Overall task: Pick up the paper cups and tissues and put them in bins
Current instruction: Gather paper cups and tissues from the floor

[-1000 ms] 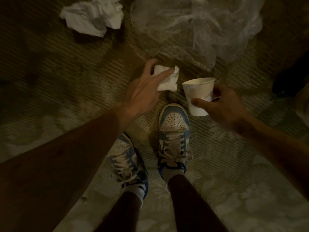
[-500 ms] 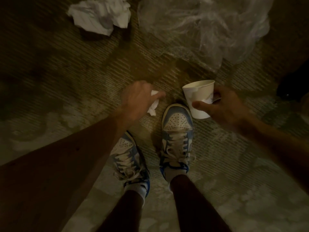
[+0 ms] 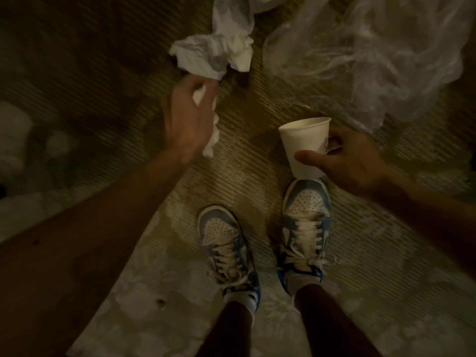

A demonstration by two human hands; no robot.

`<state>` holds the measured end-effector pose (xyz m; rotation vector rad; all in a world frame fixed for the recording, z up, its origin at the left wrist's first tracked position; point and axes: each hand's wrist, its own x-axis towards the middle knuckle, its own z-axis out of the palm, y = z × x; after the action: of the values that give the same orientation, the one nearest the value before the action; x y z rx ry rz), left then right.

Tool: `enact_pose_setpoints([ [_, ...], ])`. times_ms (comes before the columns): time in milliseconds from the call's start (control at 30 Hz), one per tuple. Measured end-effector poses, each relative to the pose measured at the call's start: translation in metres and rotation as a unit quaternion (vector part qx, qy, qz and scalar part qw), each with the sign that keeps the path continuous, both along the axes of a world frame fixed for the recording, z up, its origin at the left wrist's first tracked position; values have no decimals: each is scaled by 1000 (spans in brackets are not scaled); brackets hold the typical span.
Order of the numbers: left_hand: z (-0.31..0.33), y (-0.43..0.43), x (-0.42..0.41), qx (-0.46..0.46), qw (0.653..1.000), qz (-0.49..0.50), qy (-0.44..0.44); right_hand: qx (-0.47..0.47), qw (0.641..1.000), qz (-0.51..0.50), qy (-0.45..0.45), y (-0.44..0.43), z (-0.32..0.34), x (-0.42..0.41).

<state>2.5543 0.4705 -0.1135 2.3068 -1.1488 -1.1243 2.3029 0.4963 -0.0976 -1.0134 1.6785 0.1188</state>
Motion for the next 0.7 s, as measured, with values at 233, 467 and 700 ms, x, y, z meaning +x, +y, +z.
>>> enact_pose_setpoints([
  [233, -28, -41, 11, 57, 994, -93, -17, 16, 999, 30, -2, -6, 1, 5],
  [467, 8, -17, 8, 76, 991, -99, -55, 41, 999, -13, -25, 5, 46, -1],
  [700, 147, 3, 13, 48, 991, -127, -20, 22, 989, -124, -71, 3, 167, 12],
])
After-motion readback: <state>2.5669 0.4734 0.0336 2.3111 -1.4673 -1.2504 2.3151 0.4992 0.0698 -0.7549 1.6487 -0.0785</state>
